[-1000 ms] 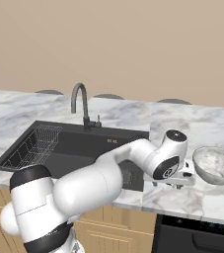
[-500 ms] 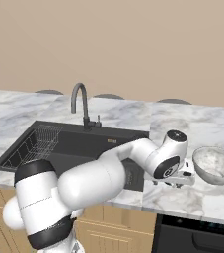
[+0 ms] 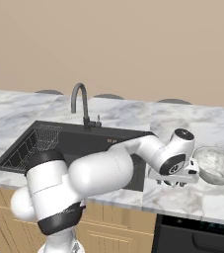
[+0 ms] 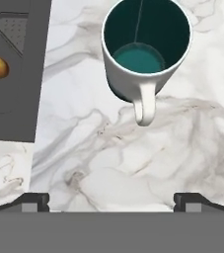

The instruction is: Clear the mugs and bowl far away from the sink.

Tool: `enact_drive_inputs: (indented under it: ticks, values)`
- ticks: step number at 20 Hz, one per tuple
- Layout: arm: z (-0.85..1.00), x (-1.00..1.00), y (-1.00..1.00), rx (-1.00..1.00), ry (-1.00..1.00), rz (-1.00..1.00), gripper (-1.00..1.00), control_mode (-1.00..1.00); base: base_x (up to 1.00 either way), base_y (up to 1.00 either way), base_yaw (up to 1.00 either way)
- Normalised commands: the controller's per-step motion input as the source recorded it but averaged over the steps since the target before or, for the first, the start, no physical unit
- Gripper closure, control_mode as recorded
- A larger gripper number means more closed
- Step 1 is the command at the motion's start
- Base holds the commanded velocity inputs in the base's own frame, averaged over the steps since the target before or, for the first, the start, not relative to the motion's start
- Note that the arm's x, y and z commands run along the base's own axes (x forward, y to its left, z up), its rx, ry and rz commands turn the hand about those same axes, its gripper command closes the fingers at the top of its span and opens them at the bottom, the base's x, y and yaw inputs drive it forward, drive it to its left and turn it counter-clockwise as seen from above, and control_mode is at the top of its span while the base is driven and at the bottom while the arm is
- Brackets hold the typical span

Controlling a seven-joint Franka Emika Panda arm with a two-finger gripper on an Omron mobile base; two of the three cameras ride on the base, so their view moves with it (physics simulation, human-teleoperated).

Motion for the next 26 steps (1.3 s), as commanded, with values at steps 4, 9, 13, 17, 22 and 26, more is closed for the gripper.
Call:
enact_drive_inputs:
  ticks: [4,9,13,17,22,26]
  values:
    - [0.0,0.19,-0.02,0.01,0.06,0.1,-1.0,-1.0,0.0,0.0,0.0]
    - [-0.02,0.21,-0.01,0.0,0.07,0.1,-1.0,-1.0,0.0,0.0,0.0]
    - [-0.06,0.12,-0.09,0.0,0.03,0.09,-1.0,-1.0,0.0,0.0,0.0]
    - [-0.09,0.01,-0.17,0.0,0.0,0.09,-1.0,-1.0,0.0,0.0,0.0]
    - [-0.09,0.01,-0.14,0.0,0.0,0.09,-1.0,-1.0,0.0,0.0,0.0]
    - [-0.14,0.13,-0.01,0.0,0.0,0.06,-1.0,-1.0,0.0,0.0,0.0]
